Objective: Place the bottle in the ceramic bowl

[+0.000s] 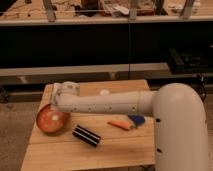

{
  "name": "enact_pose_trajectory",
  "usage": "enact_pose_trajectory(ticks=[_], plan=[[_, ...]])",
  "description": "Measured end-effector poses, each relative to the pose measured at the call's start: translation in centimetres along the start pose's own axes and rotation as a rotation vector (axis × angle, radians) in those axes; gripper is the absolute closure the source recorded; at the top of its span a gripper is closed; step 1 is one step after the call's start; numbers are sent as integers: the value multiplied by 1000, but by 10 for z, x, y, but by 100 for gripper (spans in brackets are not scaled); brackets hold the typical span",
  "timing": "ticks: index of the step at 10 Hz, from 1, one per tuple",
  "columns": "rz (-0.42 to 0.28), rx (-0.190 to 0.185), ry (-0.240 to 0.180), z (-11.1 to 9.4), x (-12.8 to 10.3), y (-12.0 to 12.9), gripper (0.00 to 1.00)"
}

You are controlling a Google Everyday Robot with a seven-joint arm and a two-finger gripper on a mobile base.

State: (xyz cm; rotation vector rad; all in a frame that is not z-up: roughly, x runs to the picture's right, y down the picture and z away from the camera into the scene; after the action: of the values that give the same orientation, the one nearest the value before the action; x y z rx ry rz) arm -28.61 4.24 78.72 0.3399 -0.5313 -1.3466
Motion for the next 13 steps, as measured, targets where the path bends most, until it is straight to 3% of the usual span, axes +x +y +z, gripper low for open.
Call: enact_pose_trajectory(ticks=[10, 13], plan=[[-30, 13, 14, 5, 5, 3, 79], [-36, 18, 19, 6, 6, 2, 61]])
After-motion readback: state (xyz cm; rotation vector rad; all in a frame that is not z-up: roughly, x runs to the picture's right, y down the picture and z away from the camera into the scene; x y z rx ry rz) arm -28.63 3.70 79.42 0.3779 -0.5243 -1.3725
